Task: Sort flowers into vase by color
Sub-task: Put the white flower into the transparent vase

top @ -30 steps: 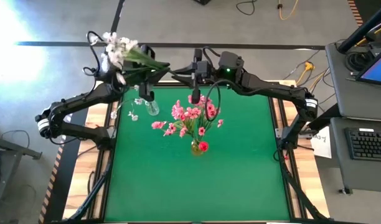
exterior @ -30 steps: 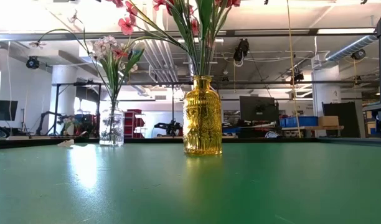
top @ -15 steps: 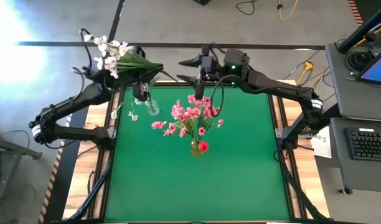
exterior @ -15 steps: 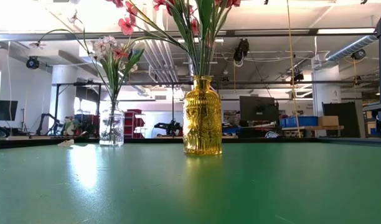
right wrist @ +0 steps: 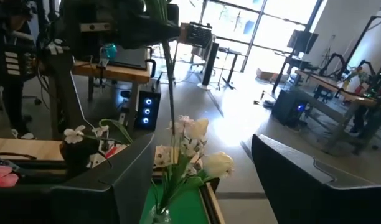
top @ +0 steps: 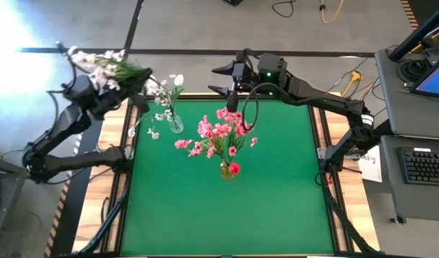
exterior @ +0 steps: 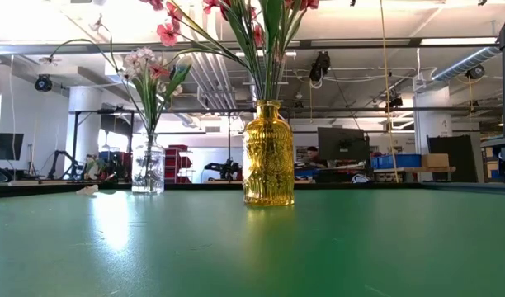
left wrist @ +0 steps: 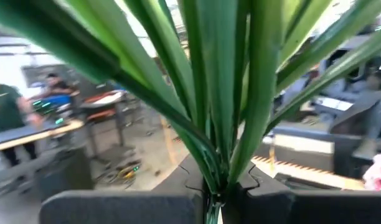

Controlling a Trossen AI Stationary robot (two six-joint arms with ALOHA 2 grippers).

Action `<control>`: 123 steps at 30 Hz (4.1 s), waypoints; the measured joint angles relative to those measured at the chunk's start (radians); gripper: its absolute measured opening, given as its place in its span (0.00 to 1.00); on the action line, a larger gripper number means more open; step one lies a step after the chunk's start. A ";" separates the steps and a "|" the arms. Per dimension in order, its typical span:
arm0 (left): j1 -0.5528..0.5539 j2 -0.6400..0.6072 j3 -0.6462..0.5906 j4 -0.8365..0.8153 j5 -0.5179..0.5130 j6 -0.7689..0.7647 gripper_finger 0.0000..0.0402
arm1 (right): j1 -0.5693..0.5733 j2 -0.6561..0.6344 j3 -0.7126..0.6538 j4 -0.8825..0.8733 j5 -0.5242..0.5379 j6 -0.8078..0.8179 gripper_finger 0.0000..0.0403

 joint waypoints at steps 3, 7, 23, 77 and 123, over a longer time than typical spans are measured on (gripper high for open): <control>0.000 -0.056 0.000 -0.087 -0.071 0.000 0.00 | 0.000 0.000 0.000 -0.001 0.000 -0.001 0.65; 0.000 -0.099 0.000 -0.118 -0.087 -0.009 0.00 | 0.001 0.000 0.000 -0.005 0.000 -0.004 0.64; 0.000 -0.112 0.182 -0.517 -0.111 -0.146 0.00 | 0.000 0.000 0.000 -0.049 0.000 -0.025 0.65; 0.009 -0.232 -0.621 0.191 -0.289 -0.260 0.00 | 0.001 0.000 -0.026 -0.080 -0.003 -0.028 0.67; 0.010 0.035 -0.456 0.073 -0.252 -0.181 0.00 | 0.000 0.000 -0.026 -0.081 -0.003 -0.027 0.66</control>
